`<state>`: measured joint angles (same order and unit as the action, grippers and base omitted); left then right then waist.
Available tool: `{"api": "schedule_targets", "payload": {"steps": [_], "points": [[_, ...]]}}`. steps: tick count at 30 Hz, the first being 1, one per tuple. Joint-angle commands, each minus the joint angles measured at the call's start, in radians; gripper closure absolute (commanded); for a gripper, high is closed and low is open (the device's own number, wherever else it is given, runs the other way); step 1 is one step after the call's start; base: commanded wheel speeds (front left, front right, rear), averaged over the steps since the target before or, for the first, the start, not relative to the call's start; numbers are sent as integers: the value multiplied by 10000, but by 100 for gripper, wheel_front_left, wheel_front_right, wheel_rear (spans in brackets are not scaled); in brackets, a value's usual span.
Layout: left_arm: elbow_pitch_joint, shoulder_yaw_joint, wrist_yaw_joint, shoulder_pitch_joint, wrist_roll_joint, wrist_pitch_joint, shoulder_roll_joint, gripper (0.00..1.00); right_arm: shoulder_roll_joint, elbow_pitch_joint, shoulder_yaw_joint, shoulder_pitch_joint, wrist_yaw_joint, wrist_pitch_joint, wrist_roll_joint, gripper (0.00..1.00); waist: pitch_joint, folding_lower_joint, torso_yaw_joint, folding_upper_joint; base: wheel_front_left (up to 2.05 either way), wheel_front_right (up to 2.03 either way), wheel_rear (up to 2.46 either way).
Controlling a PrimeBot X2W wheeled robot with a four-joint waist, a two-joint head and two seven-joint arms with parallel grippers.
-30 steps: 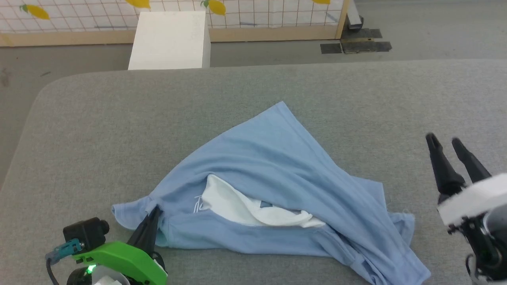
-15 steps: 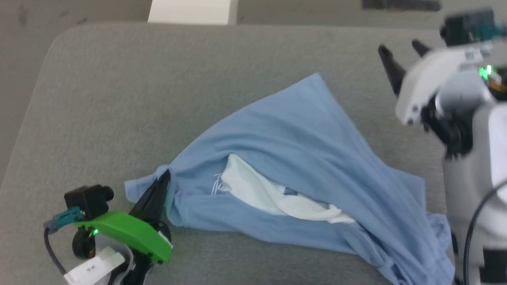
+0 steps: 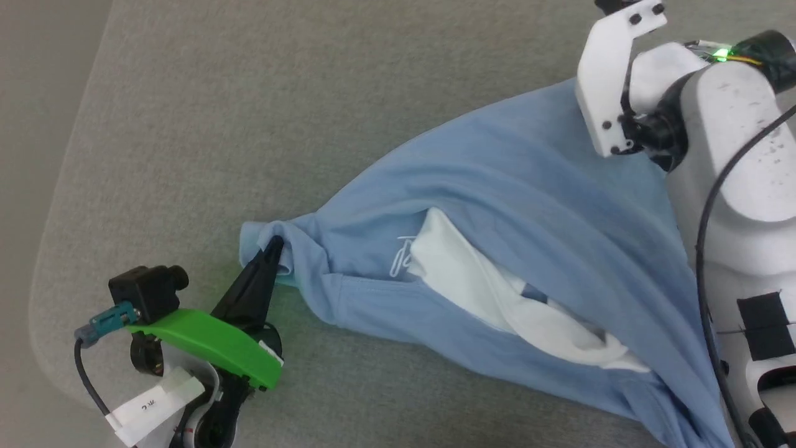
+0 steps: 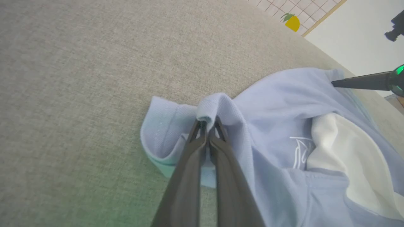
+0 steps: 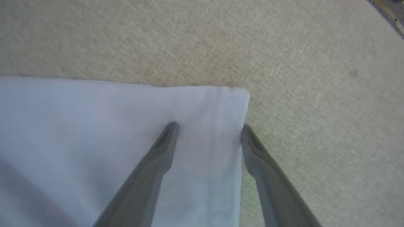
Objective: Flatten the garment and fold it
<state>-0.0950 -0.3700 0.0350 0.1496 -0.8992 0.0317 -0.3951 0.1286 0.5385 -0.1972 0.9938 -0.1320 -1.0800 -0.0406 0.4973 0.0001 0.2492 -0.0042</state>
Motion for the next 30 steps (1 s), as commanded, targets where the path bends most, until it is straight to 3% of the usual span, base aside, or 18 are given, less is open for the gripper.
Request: {"api": "schedule_targets", "payload": {"steps": [1,5,6,7,8,9,14,20,26,30], "points": [[67,19,-61,188,-35,82,37,100,24,176,-130,68,13,-219,23,0,487,-1,469,42,0,0,0],[147,36,-47,160,-40,116,20,100,57,455,-395,-129,13,-884,-168,0,417,-1,385,42,0,0,0],[156,47,-31,148,-40,118,6,100,71,480,-342,-164,13,-1051,-231,4,383,-1,343,42,0,0,0],[159,55,-17,143,-34,116,-12,100,76,478,-279,-193,13,-1198,-294,68,340,-1,299,42,0,0,0],[161,58,-6,141,-26,115,-26,100,78,422,-209,-204,13,-1195,-350,87,288,-1,264,42,0,0,0],[164,59,6,138,-14,111,-45,100,90,346,-95,-225,13,-1156,-392,100,202,-1,219,42,0,0,0],[192,98,132,64,62,85,-172,100,68,-283,345,-277,13,21,-476,100,-431,-1,-110,42,0,0,0],[218,51,455,-208,170,-44,-270,100,158,-1251,785,-788,13,1920,-1420,100,-1698,-1,-778,42,0,0,0],[142,-33,952,-767,228,-155,-246,100,207,-2652,1720,-2661,13,3068,-2518,100,-3065,-1,-1635,42,0,0,0],[-10,-14,1383,-1266,237,-174,-216,100,50,-3840,2190,-4537,13,3236,-3201,100,-3781,-1,-2220,42,0,0,0]]}}
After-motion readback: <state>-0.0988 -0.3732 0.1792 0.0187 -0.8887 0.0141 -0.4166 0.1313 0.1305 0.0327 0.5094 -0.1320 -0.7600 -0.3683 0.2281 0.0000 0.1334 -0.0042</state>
